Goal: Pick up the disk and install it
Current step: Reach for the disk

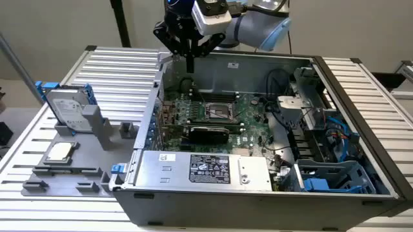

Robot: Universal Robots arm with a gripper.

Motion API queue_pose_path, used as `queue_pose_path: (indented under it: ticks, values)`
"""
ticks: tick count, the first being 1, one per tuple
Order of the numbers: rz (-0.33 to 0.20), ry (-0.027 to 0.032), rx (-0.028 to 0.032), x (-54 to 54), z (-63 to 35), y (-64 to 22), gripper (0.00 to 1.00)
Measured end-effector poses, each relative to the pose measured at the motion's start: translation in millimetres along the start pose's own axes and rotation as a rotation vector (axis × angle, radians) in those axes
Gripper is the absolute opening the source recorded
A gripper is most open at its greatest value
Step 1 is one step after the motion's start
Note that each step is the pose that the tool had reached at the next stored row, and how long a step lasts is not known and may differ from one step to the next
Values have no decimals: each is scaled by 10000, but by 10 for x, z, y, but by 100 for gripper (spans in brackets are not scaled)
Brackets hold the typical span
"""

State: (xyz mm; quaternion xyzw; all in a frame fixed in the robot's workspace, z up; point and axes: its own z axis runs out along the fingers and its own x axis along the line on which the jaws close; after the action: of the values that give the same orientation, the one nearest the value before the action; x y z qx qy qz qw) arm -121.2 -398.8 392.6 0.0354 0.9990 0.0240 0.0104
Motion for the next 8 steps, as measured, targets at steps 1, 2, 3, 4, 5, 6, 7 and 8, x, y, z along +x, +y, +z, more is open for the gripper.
queue_pose_path:
  ticks: [1,2,3,4,5,6,7,8]
  values:
    - [0,0,0,0,0,0,0]
    - [0,0,0,0,0,0,0]
    - [0,0,0,0,0,0,0]
    - [0,0,0,0,0,0,0]
    - [0,0,0,0,0,0,0]
    - [0,0,0,0,0,0,0]
    - [0,0,0,0,0,0,0]
    - [0,0,0,0,0,0,0]
